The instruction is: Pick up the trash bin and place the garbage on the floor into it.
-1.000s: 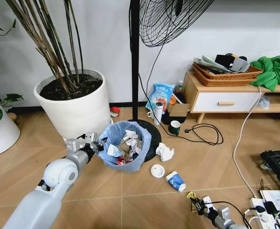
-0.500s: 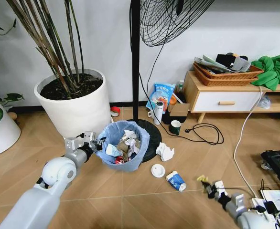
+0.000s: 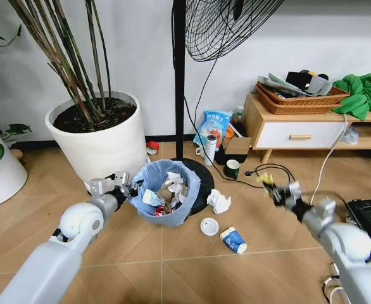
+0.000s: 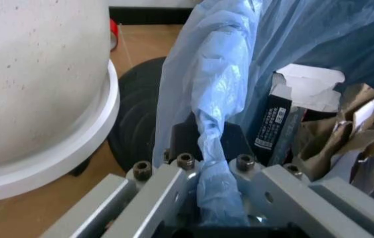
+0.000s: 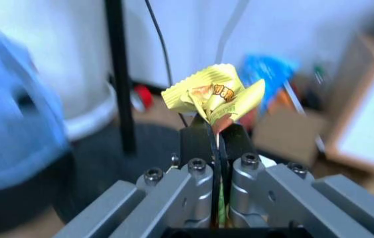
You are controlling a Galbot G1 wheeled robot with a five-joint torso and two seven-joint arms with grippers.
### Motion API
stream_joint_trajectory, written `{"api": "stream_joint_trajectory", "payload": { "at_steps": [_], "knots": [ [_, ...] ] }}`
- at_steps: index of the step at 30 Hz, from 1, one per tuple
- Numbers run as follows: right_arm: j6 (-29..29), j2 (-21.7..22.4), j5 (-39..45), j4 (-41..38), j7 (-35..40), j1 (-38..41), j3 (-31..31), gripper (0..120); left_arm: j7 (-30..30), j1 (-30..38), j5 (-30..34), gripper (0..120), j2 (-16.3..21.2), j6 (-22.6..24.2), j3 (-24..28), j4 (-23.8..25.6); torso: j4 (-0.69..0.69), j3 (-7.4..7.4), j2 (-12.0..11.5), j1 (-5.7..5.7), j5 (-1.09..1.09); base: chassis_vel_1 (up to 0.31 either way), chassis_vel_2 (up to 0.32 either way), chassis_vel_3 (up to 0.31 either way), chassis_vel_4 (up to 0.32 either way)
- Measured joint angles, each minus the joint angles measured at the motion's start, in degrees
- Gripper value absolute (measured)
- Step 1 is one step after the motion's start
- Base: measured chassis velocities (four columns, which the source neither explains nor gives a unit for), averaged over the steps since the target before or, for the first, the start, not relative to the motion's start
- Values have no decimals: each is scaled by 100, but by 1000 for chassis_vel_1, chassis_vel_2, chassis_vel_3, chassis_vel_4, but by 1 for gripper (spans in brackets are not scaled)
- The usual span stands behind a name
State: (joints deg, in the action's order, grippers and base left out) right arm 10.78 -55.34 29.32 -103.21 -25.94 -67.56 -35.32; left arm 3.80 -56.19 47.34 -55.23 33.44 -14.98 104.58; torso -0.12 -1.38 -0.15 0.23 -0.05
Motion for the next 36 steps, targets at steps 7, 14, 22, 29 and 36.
{"api": "stream_joint_trajectory", "payload": {
  "at_steps": [7, 14, 22, 29, 36],
  "knots": [
    [503, 246, 708, -423, 88, 832, 438, 0, 71, 387, 276, 0, 86, 93, 304, -146, 0, 0, 1, 0, 0, 0, 0, 0, 0],
    [783, 390, 1296, -521, 84, 1472, 989, 0, 157, 722, 392, 0, 21, 127, 610, -325, -3, 0, 1, 0, -1, 0, 0, 0, 0],
    [994, 392, 1767, -582, 234, 2628, 2461, 0, 210, 865, 420, 0, 5, 134, 710, -400, 0, 0, 1, 0, -1, 0, 0, 0, 0],
    [1020, 90, 1591, -154, 288, 3336, 3624, 0, 287, 943, 478, 0, -20, 146, 728, -410, 0, 0, 1, 0, 0, 0, 0, 0, 0],
    [1050, -81, 1255, 104, 327, 3444, 4062, 0, 307, 934, 496, 0, -12, 154, 695, -410, -1, 0, 1, 0, 0, 0, 0, 0, 0]
  ]
}}
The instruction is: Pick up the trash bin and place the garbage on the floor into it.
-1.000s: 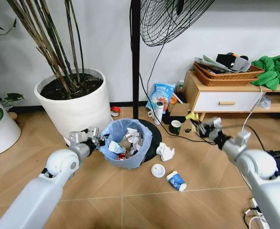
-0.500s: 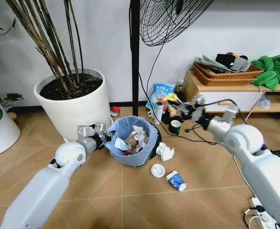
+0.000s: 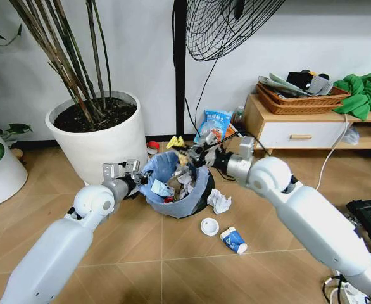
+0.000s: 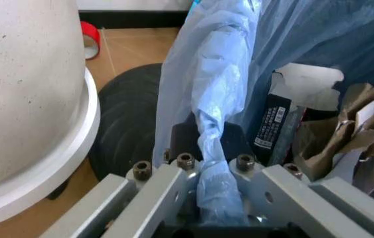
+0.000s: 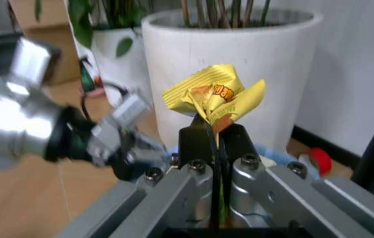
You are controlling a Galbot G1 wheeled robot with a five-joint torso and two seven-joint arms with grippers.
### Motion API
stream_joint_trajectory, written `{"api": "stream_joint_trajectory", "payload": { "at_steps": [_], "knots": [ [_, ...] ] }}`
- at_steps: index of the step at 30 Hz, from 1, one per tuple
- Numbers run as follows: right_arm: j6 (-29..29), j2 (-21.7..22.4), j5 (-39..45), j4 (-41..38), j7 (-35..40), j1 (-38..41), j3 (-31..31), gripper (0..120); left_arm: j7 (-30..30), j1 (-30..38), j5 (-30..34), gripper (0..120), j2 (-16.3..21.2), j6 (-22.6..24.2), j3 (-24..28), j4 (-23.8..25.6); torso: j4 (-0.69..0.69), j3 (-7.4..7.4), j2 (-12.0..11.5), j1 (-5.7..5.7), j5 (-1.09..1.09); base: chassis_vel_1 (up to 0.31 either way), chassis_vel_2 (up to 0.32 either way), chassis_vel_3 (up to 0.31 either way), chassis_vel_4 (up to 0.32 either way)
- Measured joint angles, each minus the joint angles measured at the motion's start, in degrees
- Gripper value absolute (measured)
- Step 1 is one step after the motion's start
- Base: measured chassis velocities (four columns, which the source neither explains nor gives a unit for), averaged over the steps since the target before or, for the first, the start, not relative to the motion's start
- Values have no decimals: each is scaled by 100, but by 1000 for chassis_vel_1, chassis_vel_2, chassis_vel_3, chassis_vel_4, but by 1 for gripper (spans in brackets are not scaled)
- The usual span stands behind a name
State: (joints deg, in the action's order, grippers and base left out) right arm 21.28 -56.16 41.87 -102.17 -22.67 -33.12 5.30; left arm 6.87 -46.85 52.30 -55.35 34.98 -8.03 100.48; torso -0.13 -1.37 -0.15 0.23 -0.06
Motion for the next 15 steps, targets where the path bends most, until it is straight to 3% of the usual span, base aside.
{"api": "stream_joint_trajectory", "payload": {
  "at_steps": [5, 13, 15],
  "knots": [
    [1, -51, -216, 100, 19, 0, 103, 5, 0, 8, 3, 0, -1, 0, -5, -11, 0, 0, 0, 0, 0, 0, 0, 0, 0],
    [-60, -97, -456, 200, 61, -8, 143, 35, -5, 23, 3, 0, -21, 0, -6, -35, 0, 0, 0, 0, 1, 0, 0, 0, 0],
    [-77, -109, -473, 205, 61, -5, 149, 47, -6, 24, 3, 0, -24, 0, -13, -34, 0, 0, 0, 0, 1, 0, 0, 0, 0]
  ]
}}
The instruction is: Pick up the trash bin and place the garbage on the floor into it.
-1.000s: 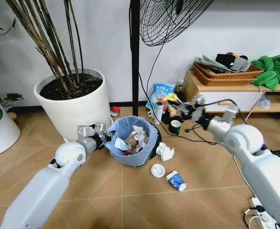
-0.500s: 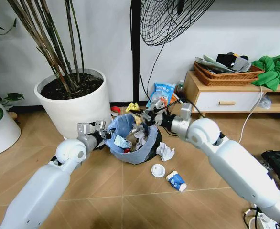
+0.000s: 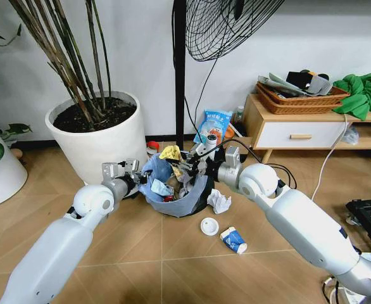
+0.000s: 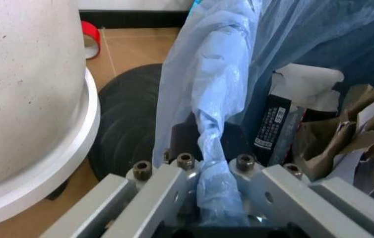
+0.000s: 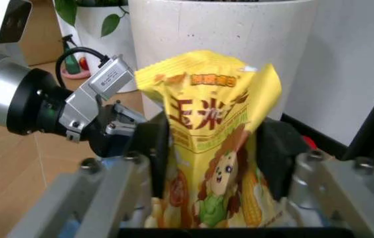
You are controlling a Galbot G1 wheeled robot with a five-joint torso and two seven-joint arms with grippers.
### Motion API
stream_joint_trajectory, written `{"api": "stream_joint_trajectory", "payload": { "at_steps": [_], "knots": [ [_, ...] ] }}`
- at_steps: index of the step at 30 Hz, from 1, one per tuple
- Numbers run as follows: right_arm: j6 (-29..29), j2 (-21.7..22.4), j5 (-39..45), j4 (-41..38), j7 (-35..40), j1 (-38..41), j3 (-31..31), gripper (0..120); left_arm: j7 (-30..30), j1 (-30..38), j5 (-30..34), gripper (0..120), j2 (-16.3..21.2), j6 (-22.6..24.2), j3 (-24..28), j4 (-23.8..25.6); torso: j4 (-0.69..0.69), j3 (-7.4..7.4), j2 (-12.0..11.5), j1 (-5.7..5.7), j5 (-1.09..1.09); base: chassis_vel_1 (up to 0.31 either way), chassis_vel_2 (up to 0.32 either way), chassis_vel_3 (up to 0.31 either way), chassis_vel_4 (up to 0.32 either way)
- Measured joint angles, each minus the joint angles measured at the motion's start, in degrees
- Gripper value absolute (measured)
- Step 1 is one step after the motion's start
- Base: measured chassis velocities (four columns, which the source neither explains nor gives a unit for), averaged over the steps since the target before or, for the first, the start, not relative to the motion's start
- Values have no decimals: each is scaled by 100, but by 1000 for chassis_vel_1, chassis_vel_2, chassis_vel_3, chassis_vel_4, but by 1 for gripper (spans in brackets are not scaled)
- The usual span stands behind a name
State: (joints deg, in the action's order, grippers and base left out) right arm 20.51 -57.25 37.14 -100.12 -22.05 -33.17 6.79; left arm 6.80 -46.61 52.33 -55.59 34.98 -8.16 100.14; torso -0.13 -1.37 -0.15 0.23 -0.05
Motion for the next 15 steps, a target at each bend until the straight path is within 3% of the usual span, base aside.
{"api": "stream_joint_trajectory", "payload": {
  "at_steps": [15],
  "knots": [
    [-59, 7, -6, -10, 4, 25, 0, 96, 15, -87, -19, 0, -11, -10, -66, 64, 0, 0, 0, 0, 0, 0, 0, 0, 0]
  ]
}}
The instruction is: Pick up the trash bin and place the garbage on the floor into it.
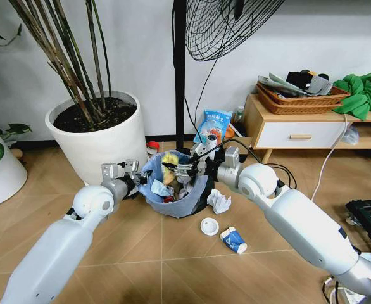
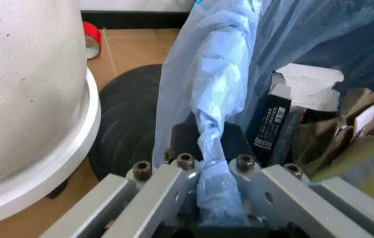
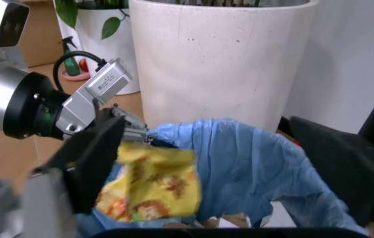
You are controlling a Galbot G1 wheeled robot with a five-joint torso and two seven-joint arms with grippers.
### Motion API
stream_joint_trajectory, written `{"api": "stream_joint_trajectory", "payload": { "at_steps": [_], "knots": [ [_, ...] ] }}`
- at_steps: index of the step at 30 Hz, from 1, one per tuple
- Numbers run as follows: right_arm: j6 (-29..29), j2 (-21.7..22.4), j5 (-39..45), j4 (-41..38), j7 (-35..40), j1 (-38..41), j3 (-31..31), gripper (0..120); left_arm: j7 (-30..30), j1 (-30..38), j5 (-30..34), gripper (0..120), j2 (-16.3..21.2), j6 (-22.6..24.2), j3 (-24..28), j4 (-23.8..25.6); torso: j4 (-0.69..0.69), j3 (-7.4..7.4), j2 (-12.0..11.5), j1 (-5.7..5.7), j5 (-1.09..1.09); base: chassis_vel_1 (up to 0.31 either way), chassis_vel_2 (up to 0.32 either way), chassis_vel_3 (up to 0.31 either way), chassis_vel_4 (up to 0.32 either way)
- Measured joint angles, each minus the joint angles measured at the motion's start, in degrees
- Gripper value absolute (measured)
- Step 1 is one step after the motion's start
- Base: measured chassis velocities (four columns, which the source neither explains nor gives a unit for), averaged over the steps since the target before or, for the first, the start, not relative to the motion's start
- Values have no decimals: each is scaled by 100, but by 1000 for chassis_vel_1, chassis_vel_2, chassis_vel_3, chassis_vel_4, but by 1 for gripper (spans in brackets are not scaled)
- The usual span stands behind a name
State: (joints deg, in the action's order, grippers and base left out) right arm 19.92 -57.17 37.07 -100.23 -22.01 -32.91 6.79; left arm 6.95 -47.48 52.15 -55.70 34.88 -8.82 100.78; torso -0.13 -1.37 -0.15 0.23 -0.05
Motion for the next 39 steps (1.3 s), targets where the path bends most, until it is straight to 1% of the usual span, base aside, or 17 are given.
{"api": "stream_joint_trajectory", "payload": {
  "at_steps": [1, 4, 7, 9, 13, 15, 16, 19, 20, 26, 28, 30, 32, 33, 35, 37, 39],
  "knots": [
    [-3, -12, 0, 0, 11, 17, -24, 99, 0, -4, 0, 0, 9, -1, -14, 1, 0, 0, 0, 0, 0, 0, 0, 0, 0],
    [-5, -24, 2, -15, 60, 22, -71, 100, 0, -11, 0, 0, 17, -2, -29, 1, 0, 0, 0, 0, 0, 0, 0, 0, 0],
    [22, 3, 98, -136, 272, -22, -360, 100, -23, -48, -15, 0, 40, -5, -99, -9, 2, 0, 1, 0, 1, 0, 0, 0, 0],
    [39, 24, 125, -168, 300, -44, -433, 100, -26, -57, -19, 0, 41, -6, -113, -13, 1, 0, 1, 0, 1, 0, 0, 0, 0],
    [199, 328, 286, -459, 481, -453, -1166, 100, -80, -135, -60, 0, 54, -10, -226, -27, 1, 0, 1, 0, 0, 0, 0, 0, 0],
    [205, 352, 295, -475, 490, -496, -1220, 100, -82, -141, -64, 0, 54, -11, -233, -27, 0, 0, 1, 0, 1, 0, 0, 0, 0],
    [220, 467, 329, -543, 542, -722, -1463, 100, -98, -166, -88, 0, 50, -13, -252, -27, -1, 0, 1, 0, 2, 0, 0, 0, 0],
    [228, 625, 411, -626, 721, -1166, -1810, 100, -117, -219, -123, 0, 33, -16, -282, -11, -2, 0, 1, 0, 1, 0, 0, 0, 0],
    [228, 625, 411, -626, 721, -1166, -1810, 100, -117, -219, -123, 0, 33, -16, -282, -11, -2, 0, 1, 0, 1, 0, 0, 0, 0],
    [225, 697, 339, -588, 986, -1733, -2123, 100, -120, -280, -135, 0, 50, -17, -341, 43, 1, 0, 1, 0, 1, 0, 0, 0, 0],
    [230, 727, 313, -630, 1044, -2062, -2317, 100, -120, -298, -131, 0, 75, -17, -380, 63, 1, 0, 1, 0, 2, 0, 0, 0, 0],
    [233, 731, 308, -650, 1048, -2137, -2367, 100, -120, -305, -129, 0, 81, -17, -389, 70, 0, 0, 1, 0, 1, 0, 0, 0, 0],
    [207, 722, 165, -705, 1037, -2754, -2747, 100, -131, -373, -125, 0, 119, -20, -432, 123, 0, 1, 1, -1, -1, 0, 0, 0, 0],
    [146, 684, 63, -658, 1022, -2966, -2832, 100, -141, -396, -126, 0, 132, -26, -445, 131, 0, 1, 1, -1, 0, 0, 0, 0, 0],
    [116, 662, 2, -619, 1012, -3060, -2862, 100, -142, -405, -127, 0, 137, -29, -450, 134, -1, 1, 1, -1, -1, 0, 0, 0, 0],
    [-57, 527, -289, -346, 935, -3465, -2927, 100, -151, -443, -127, 0, 163, -35, -467, 171, 0, 1, 1, -1, 1, 0, 0, 0, 0],
    [-196, 437, -478, -101, 874, -3645, -2906, 100, -153, -458, -127, 0, 177, -35, -473, 192, 0, 1, 1, -1, 1, 0, 0, 0, 0]
  ]
}}
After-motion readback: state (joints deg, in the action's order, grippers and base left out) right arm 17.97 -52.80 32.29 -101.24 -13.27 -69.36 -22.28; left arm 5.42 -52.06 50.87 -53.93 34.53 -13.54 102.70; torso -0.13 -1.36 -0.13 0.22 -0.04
